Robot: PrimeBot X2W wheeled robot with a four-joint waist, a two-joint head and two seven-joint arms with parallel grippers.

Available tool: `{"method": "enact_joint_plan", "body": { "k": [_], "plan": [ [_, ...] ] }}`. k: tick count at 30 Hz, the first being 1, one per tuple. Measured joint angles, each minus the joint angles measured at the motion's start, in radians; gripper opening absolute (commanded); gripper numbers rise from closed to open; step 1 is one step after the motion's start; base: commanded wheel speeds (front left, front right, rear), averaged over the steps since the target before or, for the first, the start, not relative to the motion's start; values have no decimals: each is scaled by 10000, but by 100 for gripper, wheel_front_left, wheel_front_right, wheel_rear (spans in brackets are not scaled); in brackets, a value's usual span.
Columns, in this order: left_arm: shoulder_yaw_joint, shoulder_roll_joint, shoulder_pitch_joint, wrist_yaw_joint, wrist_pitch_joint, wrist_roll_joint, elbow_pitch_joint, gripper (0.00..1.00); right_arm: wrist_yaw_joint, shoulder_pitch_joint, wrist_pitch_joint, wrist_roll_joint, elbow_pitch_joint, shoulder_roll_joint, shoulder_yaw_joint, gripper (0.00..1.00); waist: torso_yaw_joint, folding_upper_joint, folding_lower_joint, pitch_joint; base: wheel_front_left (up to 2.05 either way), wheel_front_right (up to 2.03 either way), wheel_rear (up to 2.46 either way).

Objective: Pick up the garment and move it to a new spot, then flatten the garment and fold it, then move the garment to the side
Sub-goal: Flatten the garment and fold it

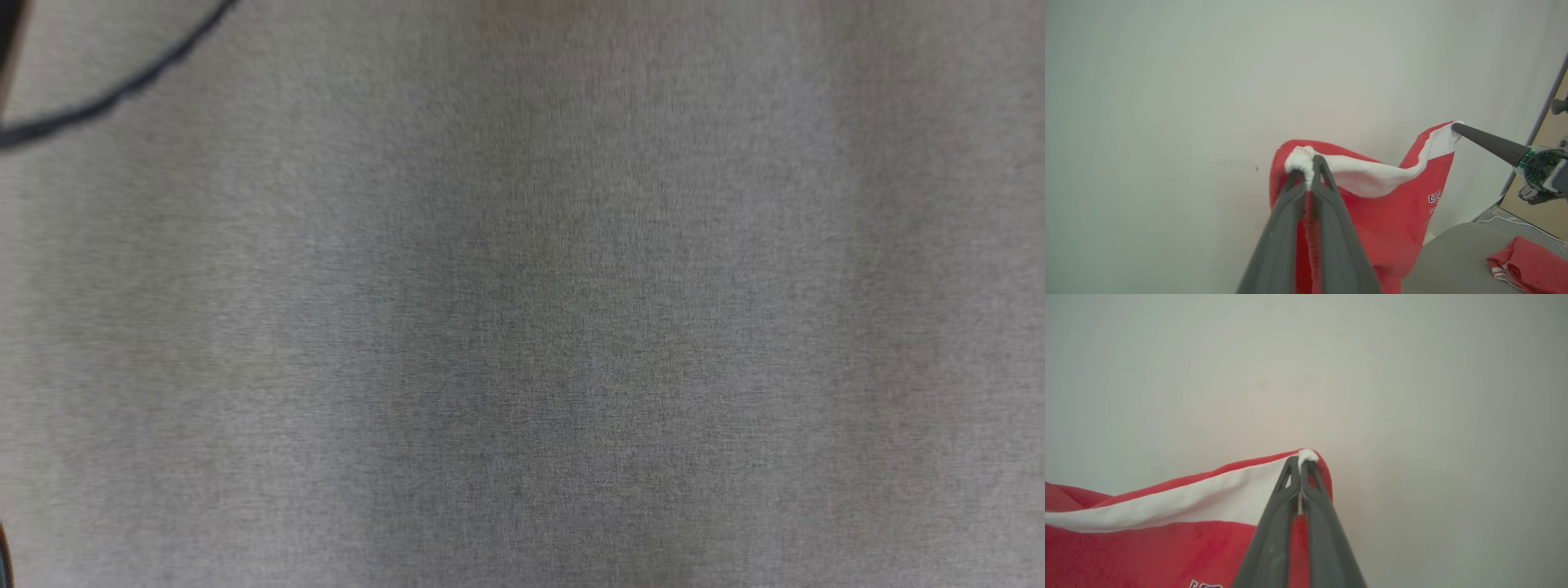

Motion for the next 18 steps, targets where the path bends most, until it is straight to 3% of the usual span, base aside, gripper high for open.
{"method": "enact_joint_plan", "body": {
  "k": [8, 18],
  "plan": [
    [-1051, -397, -958, 2, -1337, -370, 920, 0, 0, -736, -1026, -221, -2, -278, 426, 0, -185, 0, -1, 1179, 0, 0, 0],
    [-2575, -178, 128, 2, -2550, -1337, 792, 0, 0, 911, -1567, 142, -1323, -685, 1233, 0, -262, -1, -4, 1507, 0, 0, 0]
  ]
}}
